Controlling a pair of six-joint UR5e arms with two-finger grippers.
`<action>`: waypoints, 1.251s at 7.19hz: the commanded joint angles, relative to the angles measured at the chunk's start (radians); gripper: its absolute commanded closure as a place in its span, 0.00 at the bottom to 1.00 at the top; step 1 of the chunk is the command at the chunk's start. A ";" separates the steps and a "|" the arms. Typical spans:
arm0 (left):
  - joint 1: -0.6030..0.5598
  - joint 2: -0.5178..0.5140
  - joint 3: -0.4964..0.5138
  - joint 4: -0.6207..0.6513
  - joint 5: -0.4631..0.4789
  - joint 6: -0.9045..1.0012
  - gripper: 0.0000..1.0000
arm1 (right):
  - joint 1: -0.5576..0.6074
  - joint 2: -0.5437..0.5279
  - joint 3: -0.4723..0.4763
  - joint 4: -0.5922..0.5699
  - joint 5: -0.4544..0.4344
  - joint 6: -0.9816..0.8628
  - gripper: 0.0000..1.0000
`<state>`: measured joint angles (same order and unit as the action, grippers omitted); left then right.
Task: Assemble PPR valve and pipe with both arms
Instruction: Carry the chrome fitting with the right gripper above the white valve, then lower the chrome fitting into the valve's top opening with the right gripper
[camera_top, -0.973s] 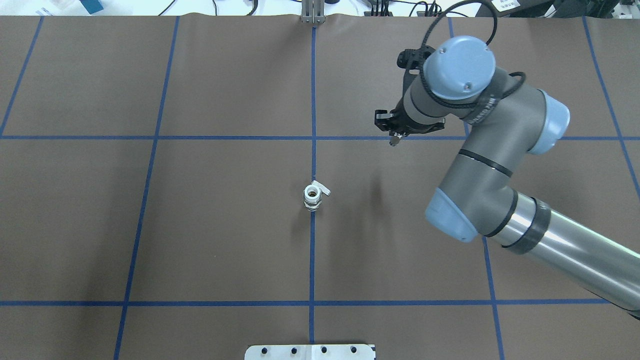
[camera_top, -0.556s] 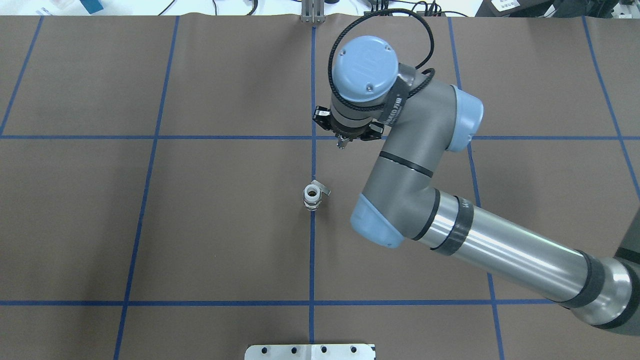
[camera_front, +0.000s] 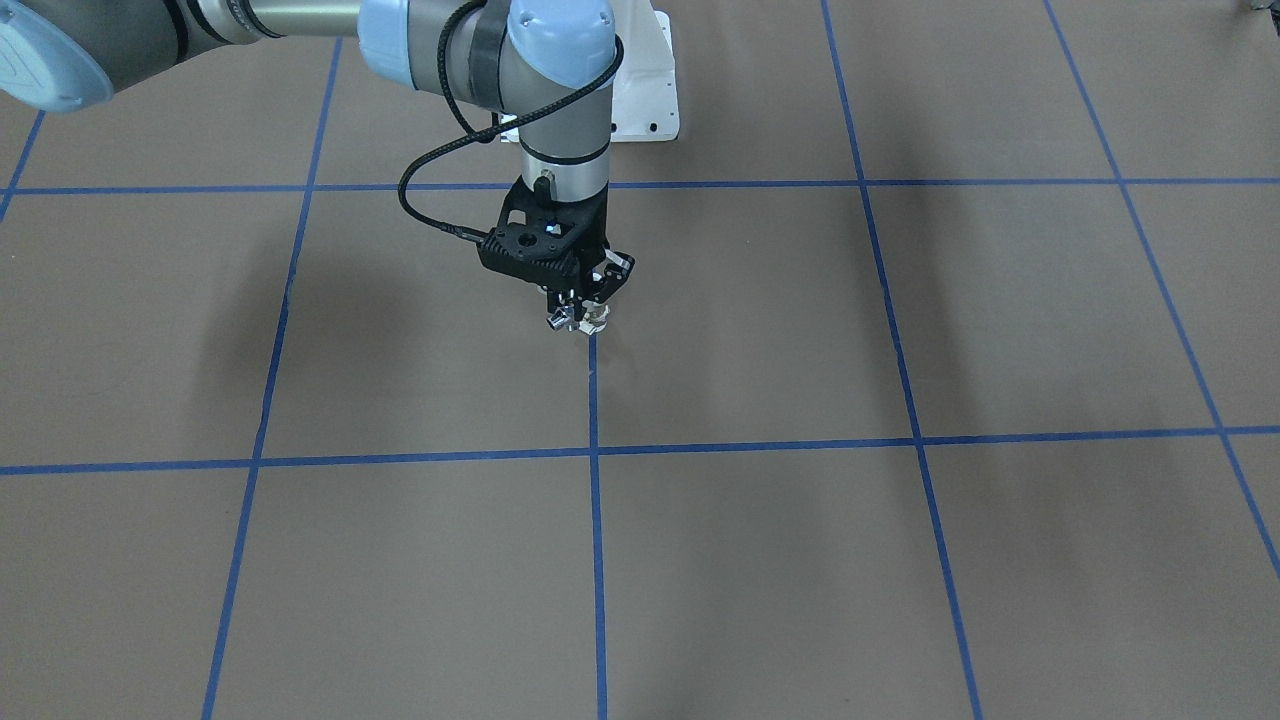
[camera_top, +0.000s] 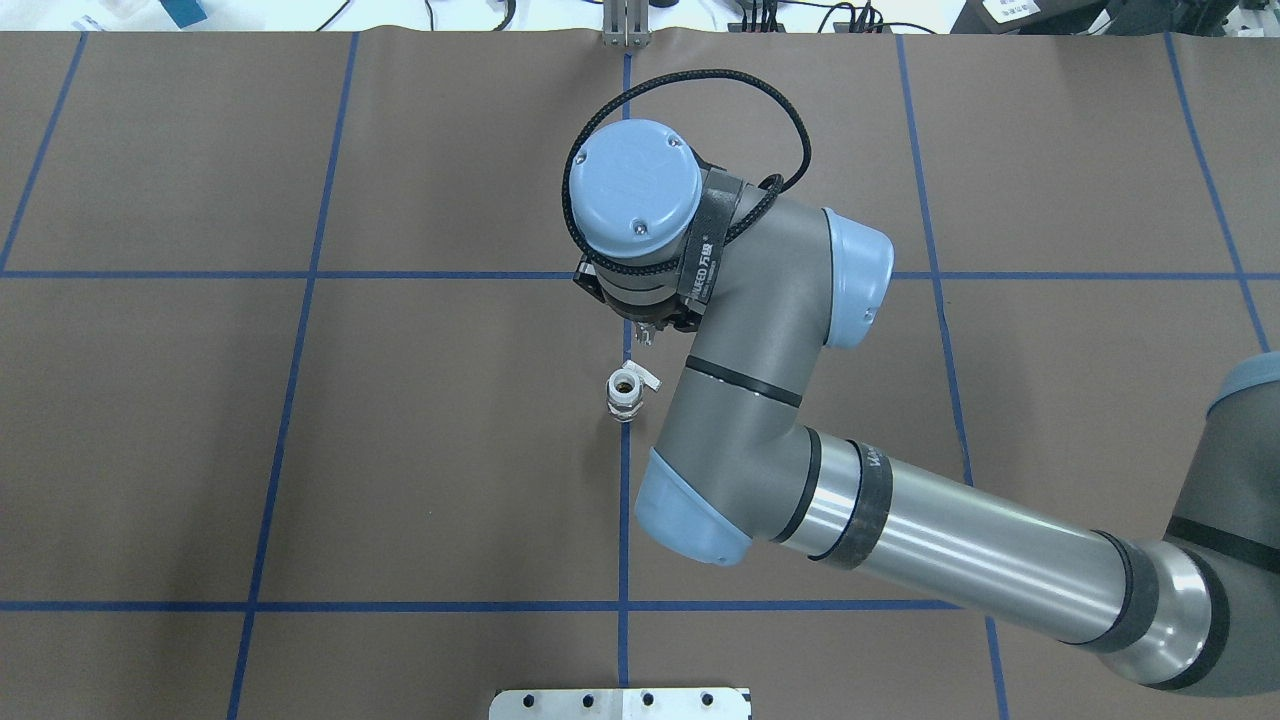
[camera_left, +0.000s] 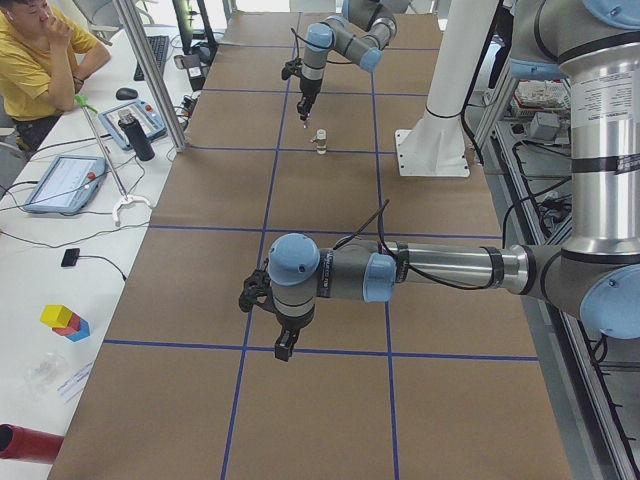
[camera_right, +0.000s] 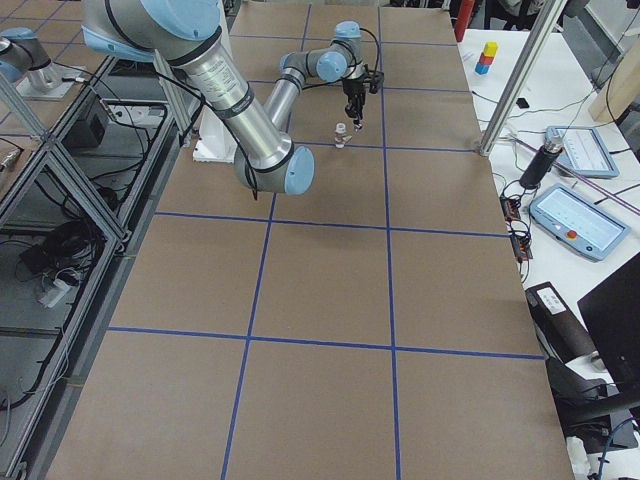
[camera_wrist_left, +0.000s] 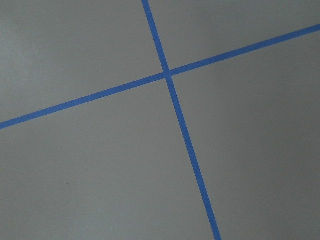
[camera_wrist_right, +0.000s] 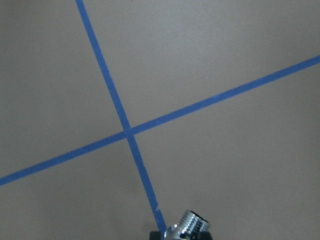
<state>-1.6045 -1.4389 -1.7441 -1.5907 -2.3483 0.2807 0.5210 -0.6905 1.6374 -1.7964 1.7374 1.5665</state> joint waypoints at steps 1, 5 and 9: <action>0.000 0.000 0.000 0.000 0.001 -0.002 0.00 | -0.036 0.002 0.036 -0.038 -0.002 0.045 1.00; 0.002 0.000 0.002 0.000 0.001 -0.002 0.00 | -0.055 0.002 0.041 -0.034 -0.039 0.046 1.00; 0.002 0.002 0.002 0.000 0.001 0.000 0.00 | -0.093 -0.003 0.062 -0.032 -0.064 0.052 1.00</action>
<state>-1.6030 -1.4386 -1.7428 -1.5907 -2.3470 0.2801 0.4387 -0.6936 1.6990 -1.8314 1.6864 1.6167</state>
